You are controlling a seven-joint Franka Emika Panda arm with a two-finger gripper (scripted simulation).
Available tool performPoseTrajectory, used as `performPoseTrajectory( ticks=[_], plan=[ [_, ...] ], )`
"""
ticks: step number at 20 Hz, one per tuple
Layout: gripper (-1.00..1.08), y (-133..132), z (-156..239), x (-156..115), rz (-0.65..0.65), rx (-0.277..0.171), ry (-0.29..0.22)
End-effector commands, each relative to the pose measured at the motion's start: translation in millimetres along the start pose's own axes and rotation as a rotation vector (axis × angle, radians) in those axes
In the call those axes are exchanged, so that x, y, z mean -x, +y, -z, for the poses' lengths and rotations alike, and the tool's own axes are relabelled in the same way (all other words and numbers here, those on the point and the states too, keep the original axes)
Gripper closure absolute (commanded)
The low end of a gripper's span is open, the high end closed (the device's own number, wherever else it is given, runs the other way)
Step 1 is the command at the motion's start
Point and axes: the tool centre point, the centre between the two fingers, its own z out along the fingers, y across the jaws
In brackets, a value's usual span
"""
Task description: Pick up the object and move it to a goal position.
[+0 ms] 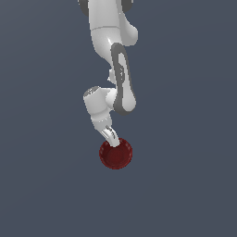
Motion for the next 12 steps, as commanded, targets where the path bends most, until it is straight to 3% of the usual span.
performPoseTrajectory(
  ticks=[1,12],
  plan=[
    [1.08,0.8,-0.4,-0.1,-0.001,0.001,0.0],
    [1.08,-3.9,9.3,-3.6,0.0,0.0,0.0]
  ],
)
